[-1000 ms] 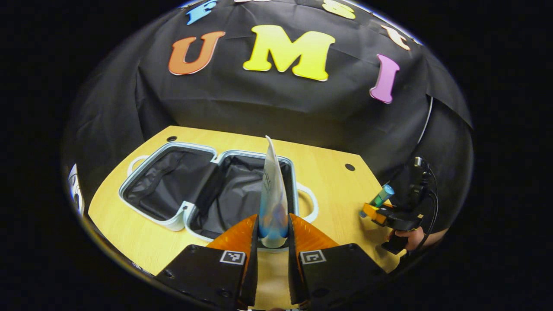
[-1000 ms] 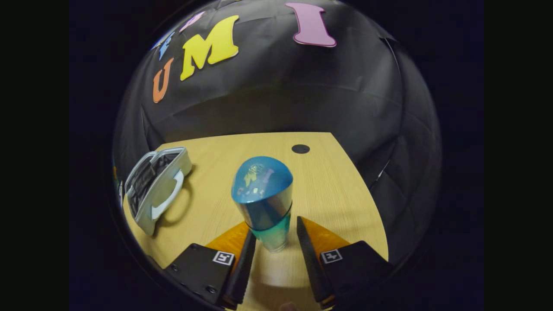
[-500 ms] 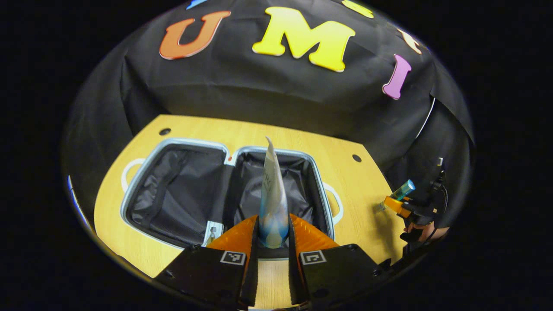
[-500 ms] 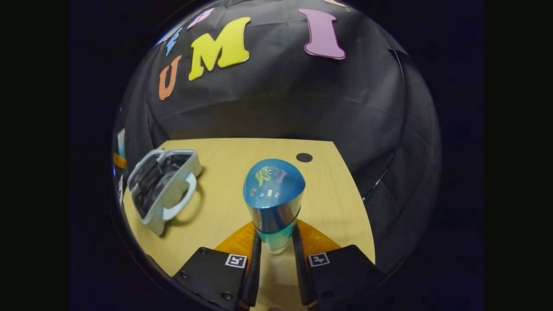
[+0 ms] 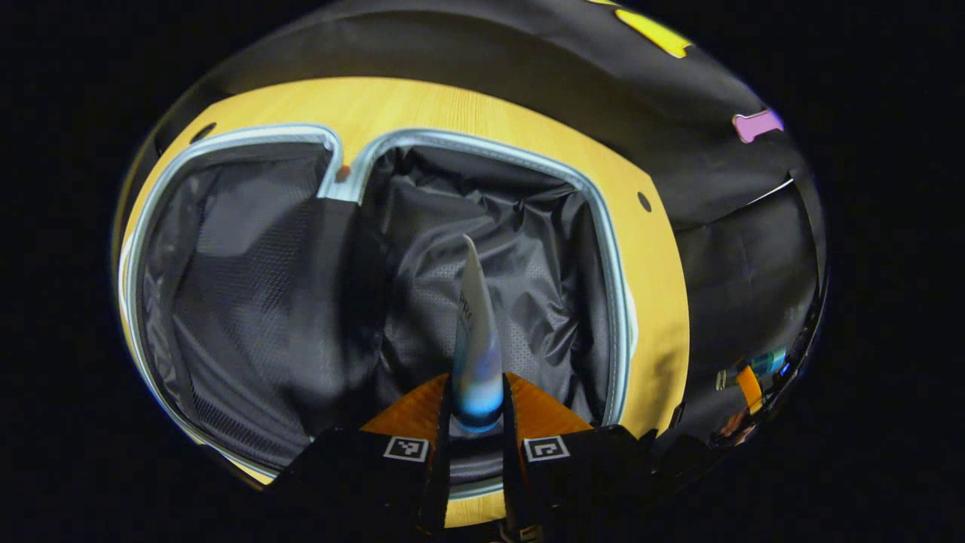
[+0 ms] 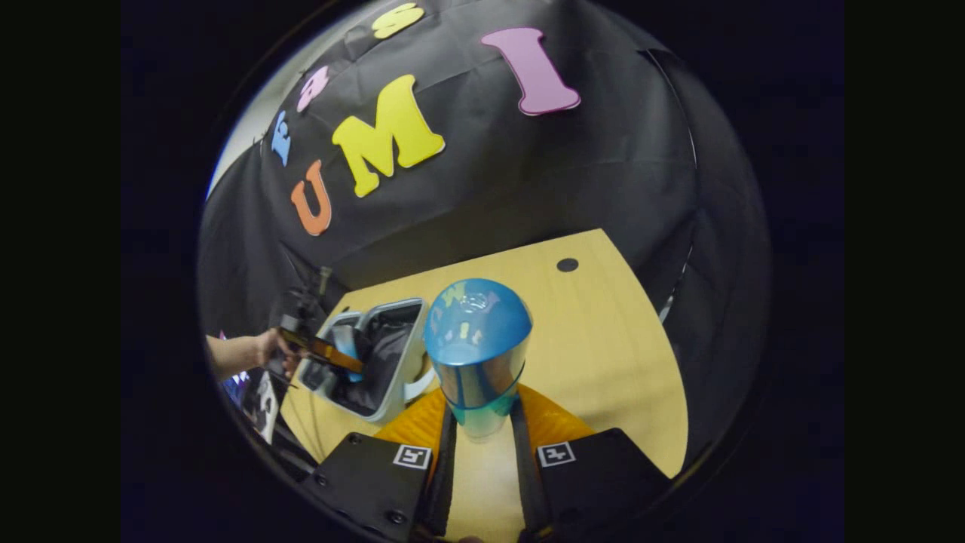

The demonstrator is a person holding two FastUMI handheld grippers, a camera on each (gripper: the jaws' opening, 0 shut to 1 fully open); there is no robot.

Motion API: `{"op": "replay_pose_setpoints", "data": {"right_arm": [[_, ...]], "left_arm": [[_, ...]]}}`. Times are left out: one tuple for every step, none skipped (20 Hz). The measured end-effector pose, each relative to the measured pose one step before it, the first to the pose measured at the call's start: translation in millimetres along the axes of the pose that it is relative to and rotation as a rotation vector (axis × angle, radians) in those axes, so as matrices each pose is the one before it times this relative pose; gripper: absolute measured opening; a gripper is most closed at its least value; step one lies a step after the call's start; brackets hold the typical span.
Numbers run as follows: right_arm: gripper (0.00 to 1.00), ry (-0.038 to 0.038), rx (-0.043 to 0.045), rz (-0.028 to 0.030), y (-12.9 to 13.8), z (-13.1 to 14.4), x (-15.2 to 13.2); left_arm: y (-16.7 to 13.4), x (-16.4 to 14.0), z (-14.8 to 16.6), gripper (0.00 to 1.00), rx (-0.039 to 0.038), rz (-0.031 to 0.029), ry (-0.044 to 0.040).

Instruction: First open the suitcase, pack the skin care products into it, and then close the suitcase.

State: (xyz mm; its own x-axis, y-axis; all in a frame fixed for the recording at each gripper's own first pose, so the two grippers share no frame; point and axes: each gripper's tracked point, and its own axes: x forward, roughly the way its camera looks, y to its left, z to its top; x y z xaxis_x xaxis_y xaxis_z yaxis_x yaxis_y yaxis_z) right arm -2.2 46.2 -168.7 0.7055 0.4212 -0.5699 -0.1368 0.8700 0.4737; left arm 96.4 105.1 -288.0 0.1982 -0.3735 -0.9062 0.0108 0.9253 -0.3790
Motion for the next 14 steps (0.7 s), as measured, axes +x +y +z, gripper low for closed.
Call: {"op": "replay_pose_setpoints", "data": {"right_arm": [[0.34,0.00436,0.0266,0.01392,4.52,-0.72,-4.42],[0.34,-0.00097,0.01385,0.0067,3.09,0.91,-5.36],[0.34,-0.00608,-0.00469,0.00089,2.36,1.07,-5.89],[0.34,-0.00802,-0.01244,-0.0031,0.06,3.24,-4.95],[0.31,-0.00719,-0.00622,-0.00168,0.51,1.95,-4.07],[0.31,-0.00577,0.00511,0.00163,0.82,2.56,-3.36],[0.34,-0.00407,0.00722,0.00047,1.66,1.35,-1.52],[0.34,-0.00092,0.005,-0.00178,-0.39,0.28,-0.59],[0.34,-0.0004,0.00421,-0.00136,0.39,-0.19,0.52],[0.34,0.0047,0.00425,0.00114,1.07,-0.53,0.12],[0.34,0.00278,-0.00054,0.00249,2.54,-1.28,0.5],[0.34,0.00219,-0.00938,0.00138,1.75,-0.02,-0.61],[0.34,0.00272,-0.01434,-0.00051,1.37,-1.36,-0.25],[0.34,0.00247,-0.01272,0.00012,0.77,-0.24,0.18]], "left_arm": [[4.25,4.62,-1.82,0.32,-0.0027,0.00757,0.05351],[5.23,5.77,-4.04,0.32,-0.00206,0.01399,0.06404],[5.34,2.68,-2.26,0.32,-0.00185,0.0258,0.04051],[4.41,2.4,0.12,0.32,0.00518,0.02526,0.03611],[3.25,1.74,0.64,0.32,0.00337,0.01746,0.03057],[0.42,0.42,2.49,0.32,-0.00309,0.00783,0.01605],[0.64,1.14,0.14,0.38,-0.00333,0.0074,0.02454],[-0.35,2.09,-1.3,0.32,-0.00574,0.00854,0.02245],[-0.48,-0.19,-0.38,0.32,-0.0034,0.00985,0.01841],[-0.37,1.52,1.03,0.34,-0.00195,0.01315,0.01093],[-0.11,1.28,-0.76,0.35,0.00416,0.0121,0.00925],[-0.03,-0.47,0.75,0.38,0.00604,0.00901,0.00367],[-0.41,0.31,-0.03,0.39,0.00153,0.00166,0.00184],[-0.69,-0.03,-0.29,0.41,-0.00582,-0.00138,-0.00406]]}}
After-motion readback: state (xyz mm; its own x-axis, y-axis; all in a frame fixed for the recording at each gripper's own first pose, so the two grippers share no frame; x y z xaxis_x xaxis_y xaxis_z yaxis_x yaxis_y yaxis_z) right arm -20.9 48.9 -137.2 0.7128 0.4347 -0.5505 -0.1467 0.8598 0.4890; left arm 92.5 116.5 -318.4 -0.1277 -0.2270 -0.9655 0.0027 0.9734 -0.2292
